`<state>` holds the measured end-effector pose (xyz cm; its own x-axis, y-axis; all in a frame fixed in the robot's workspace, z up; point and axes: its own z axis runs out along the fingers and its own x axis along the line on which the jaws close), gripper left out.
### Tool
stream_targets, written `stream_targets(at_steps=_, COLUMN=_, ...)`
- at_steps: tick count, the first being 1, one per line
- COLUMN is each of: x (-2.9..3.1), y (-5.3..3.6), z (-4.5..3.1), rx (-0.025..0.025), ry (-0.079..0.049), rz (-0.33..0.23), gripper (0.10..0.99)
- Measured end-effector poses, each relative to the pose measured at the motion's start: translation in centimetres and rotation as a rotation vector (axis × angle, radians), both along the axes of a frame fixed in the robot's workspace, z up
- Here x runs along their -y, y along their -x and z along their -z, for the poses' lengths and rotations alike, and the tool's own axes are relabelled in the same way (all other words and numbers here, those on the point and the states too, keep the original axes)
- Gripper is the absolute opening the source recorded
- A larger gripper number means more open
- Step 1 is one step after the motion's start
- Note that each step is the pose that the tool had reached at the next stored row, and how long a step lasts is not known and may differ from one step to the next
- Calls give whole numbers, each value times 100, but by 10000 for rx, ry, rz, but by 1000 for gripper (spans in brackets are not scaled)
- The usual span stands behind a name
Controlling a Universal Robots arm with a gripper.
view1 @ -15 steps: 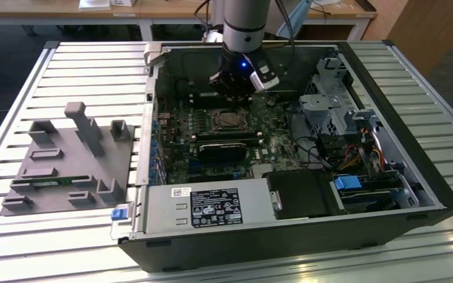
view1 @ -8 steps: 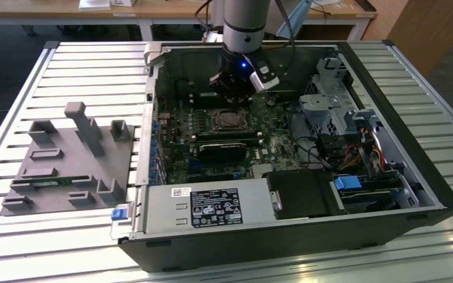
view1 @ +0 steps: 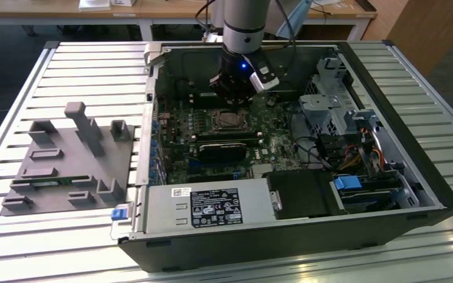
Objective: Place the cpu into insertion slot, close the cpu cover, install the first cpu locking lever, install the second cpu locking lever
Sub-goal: 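Install the first cpu locking lever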
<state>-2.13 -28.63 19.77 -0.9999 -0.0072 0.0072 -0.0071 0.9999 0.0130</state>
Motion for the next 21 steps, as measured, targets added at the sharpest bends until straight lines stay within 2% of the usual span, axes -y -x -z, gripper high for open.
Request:
stream_targets(at_steps=8, x=-26, y=-4, z=20, rx=0, ry=6, rz=-1, gripper=106)
stream_targets(at_steps=15, x=-31, y=-2, z=12, rx=-6, ry=-2, rz=-1, gripper=106)
stream_targets(at_steps=21, x=-38, y=-6, z=-6, rx=12, ry=-41, rz=0, gripper=106)
